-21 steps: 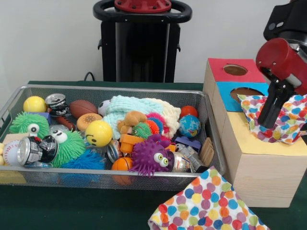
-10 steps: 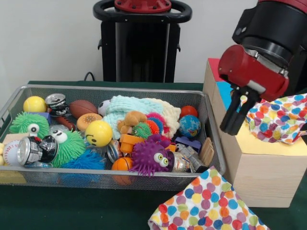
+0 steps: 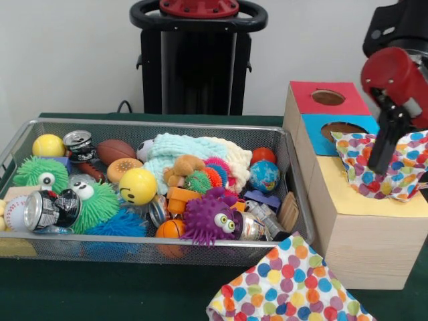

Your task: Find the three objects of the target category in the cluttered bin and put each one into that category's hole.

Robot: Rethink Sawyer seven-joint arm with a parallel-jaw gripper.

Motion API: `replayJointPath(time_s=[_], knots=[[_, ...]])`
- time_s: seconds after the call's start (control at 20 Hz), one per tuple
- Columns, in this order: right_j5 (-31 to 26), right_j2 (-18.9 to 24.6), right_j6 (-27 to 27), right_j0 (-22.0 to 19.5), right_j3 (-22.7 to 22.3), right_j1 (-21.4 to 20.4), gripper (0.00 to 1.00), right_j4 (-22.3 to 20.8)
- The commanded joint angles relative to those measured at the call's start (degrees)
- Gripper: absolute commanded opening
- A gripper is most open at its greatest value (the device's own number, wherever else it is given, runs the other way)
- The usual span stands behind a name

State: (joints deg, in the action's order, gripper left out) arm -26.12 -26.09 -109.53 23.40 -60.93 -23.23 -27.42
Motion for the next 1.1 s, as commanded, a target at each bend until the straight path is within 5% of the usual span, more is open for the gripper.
replayJointPath(time_s=[0.05,0.35,0.5,0.75,1.1], knots=[[2.4,-0.7,-13.3,1.0,-8.0,3.1,0.0,-0.4],[-10.6,15.3,-8.1,-8.3,-19.0,-1.2,0.0,16.2],[-13.4,19.6,-7.2,-11.5,-22.4,-0.6,0.0,22.0],[-12.5,16.2,-4.4,-9.7,-18.3,3.0,0.0,19.5],[-5.2,10.6,-7.7,-4.9,-13.0,9.1,0.0,14.7]])
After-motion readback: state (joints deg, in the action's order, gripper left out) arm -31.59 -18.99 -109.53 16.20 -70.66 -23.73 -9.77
